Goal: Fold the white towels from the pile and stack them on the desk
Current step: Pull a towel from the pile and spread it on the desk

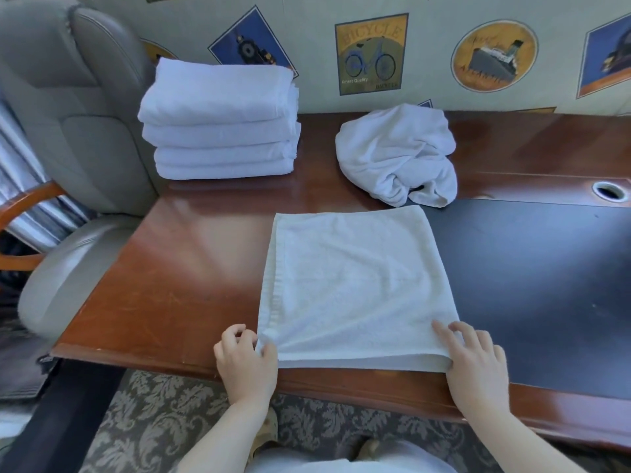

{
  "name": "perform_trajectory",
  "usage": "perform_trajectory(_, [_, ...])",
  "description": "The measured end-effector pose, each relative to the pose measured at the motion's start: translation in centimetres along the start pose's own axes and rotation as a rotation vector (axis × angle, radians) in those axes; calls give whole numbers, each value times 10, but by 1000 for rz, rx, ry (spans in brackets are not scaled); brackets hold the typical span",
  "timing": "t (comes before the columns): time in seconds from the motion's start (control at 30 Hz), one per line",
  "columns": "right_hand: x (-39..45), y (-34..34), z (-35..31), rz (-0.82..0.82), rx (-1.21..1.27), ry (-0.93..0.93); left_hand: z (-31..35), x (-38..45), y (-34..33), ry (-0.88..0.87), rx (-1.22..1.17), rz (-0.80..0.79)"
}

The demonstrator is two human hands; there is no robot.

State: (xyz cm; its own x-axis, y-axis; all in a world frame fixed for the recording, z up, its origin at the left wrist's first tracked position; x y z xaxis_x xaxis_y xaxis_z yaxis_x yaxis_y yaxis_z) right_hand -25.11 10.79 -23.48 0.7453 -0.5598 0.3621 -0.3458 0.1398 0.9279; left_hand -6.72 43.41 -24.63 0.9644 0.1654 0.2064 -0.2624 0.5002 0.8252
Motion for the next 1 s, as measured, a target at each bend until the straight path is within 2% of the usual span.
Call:
perform_trajectory(0.13, [-8, 4, 4, 21, 91, -22, 8, 9, 1, 66, -8, 19])
perform_trajectory(0.23, [-6, 5, 13, -3, 151, -240, 19, 33, -8, 189, 35, -78])
perform_trajectory(0.33, [-5, 5, 23, -35, 187, -403, 30, 51, -24, 222, 99, -206])
perform_trajectory(0.53, [-6, 3, 26, -39, 205, -410, 53, 66, -47, 253, 32, -261])
perform_trajectory(0.73, [-8, 6, 30, -39, 141, -386, 41, 70, -40, 273, -104, -126])
perform_trajectory(0.9, [-10, 5, 31, -32, 113, -394, 38, 73, -34, 290, -138, -96])
perform_trajectory(1.0, [-10, 1, 27, -88, 141, -400, 39, 73, -35, 297, -160, -143])
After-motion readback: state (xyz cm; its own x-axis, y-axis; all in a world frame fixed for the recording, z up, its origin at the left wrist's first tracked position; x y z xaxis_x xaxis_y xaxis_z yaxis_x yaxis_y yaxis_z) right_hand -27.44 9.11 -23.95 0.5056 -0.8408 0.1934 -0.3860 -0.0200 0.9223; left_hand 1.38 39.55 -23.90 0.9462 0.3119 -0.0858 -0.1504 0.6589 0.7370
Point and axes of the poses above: each hand's wrist, its own x-axis towards the middle knuckle, its own y-axis out of the back of the hand, z = x × y, the point moved 7 cm from there along x, towards the middle knuckle, and after that the axes turned 14 degrees about z, right-handed, at the moved point
